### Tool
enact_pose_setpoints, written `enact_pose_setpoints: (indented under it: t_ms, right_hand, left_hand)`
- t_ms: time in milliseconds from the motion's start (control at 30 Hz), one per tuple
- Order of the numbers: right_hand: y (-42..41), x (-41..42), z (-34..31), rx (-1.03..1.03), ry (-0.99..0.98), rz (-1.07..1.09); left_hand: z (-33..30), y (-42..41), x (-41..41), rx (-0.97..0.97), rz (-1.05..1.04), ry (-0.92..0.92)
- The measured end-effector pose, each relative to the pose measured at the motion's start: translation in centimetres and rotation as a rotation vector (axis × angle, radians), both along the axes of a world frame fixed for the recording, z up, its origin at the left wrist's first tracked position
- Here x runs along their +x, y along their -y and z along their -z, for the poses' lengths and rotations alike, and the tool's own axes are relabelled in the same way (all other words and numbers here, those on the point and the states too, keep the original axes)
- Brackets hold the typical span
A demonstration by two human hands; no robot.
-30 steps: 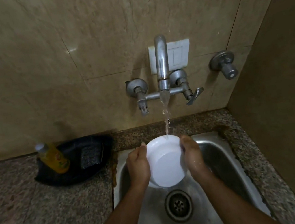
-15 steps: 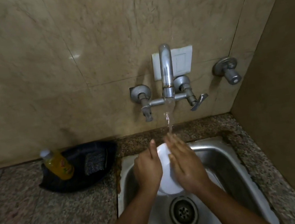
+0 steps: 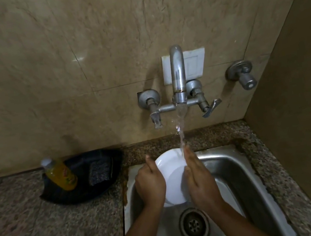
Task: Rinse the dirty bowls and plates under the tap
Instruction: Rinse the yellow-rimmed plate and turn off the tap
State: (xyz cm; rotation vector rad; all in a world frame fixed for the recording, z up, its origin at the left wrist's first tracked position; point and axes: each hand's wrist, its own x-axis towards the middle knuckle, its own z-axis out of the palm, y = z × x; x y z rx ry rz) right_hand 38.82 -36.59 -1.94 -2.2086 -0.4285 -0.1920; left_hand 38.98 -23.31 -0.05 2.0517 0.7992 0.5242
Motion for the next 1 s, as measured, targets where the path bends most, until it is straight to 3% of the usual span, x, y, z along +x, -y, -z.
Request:
enact_pose_setpoints:
  t_ms: [33, 133, 267, 333, 400, 533, 600, 633, 733, 833, 933, 1000]
  right_hand:
    - [-0.3, 0.0, -0.1, -0.004, -0.006, 0.02]
    - [-1.3, -0.7, 0.1, -0.195, 0.186, -0.25]
    - [-0.8, -0.3, -0.4, 0.015, 0.036, -0.028]
    - [-0.6, -0.7, -0.8, -0.086, 0.139, -0.123]
    - [0.1, -0.2, 0.5, -0.066, 0.072, -0.161]
    - [0.1, 1.6, 0.7, 0.496, -0.513, 0.238]
    - [-0.2, 2.8, -0.2, 0.772, -0.636, 0.273]
    - [0.0, 3.3, -0.9, 0.797, -0.617, 0.295]
    - [0.6, 4.6, -2.0, 0.56, -0.488, 0.261]
    - [0.4, 5.0, -2.4, 0.154, -0.348, 0.095]
    - [-1.0, 3.8, -3.6, -0.067, -0.017, 0.018]
    - [-1.6, 2.1, -3.3, -0.263, 0.191, -0.157]
  left_hand:
    - [-0.1, 0.0, 0.0, -0.013, -0.014, -0.002]
    - [0.4, -0.1, 0.5, -0.028, -0.02, -0.026]
    - [1.0, 0.0, -0.1, -0.054, -0.007, -0.014]
    - [0.9, -0.1, -0.3, -0.105, -0.057, -0.002]
    - [0.8, -0.3, -0.7, -0.167, -0.079, 0.011]
    - [-1.1, -0.2, -0.5, -0.354, -0.1, 0.058]
    - [-1.4, -0.3, -0.4, -0.421, -0.098, 0.003]
    - [-1.3, -0.6, -0.4, -0.451, -0.087, -0.035]
    - [-0.9, -1.3, 0.2, -0.472, 0.117, -0.121]
    - [-1.3, -0.1, 1.1, -0.283, 0.317, -0.193]
    - [-1.7, 0.5, 1.6, -0.137, 0.141, -0.082]
    - [-1.5, 0.0, 1.5, -0.129, 0.019, -0.065]
